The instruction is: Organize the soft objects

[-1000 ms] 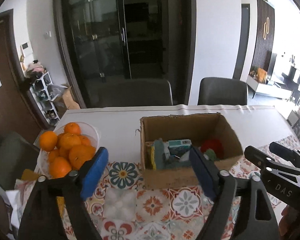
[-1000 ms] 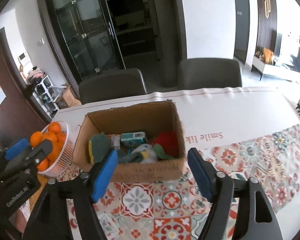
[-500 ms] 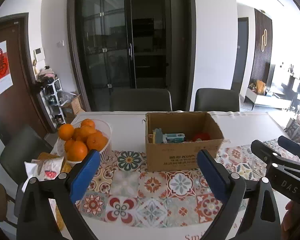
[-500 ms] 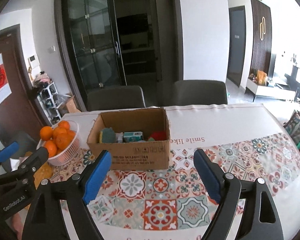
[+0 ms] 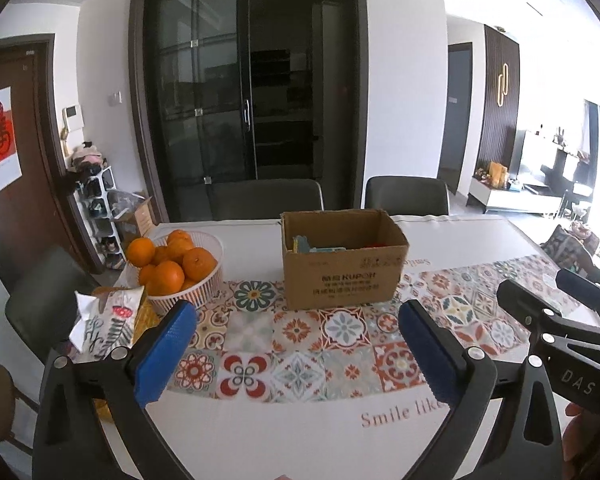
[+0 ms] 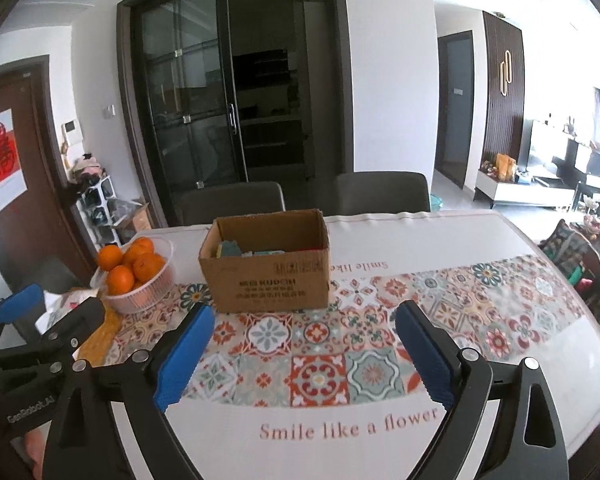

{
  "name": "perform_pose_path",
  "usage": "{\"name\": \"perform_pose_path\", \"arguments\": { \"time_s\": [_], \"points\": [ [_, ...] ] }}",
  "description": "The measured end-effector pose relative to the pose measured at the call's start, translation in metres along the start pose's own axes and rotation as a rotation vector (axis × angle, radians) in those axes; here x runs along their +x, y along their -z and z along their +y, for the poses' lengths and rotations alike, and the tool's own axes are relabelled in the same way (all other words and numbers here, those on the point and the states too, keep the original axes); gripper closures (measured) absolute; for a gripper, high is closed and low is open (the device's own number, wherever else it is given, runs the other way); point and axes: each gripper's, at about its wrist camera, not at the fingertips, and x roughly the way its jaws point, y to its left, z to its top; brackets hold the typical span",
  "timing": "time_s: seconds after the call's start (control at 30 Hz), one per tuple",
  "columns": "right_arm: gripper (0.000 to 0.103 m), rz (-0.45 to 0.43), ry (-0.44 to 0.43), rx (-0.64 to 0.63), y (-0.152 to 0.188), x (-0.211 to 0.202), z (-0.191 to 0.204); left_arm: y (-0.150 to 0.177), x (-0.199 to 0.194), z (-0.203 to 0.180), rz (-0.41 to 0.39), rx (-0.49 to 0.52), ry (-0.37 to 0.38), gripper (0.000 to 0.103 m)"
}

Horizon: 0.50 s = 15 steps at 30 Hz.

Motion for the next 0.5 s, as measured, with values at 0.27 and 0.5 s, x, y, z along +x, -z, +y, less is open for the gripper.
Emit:
{"name": "perform_pose_path", "arguments": {
  "time_s": [0.27,0.5],
  "points": [
    [0.008,-0.019,0.005,0.010,0.029,-0.056,0.004,0.029,-0.057,-0.001,-0.026,0.035,0.012,0.000],
    [0.008,-0.036,-0.001,0.013,0.048,-0.095,0.007,0.044,-0.097,-0.001,-0.053,0.057,0.020,0.000]
  ]
}}
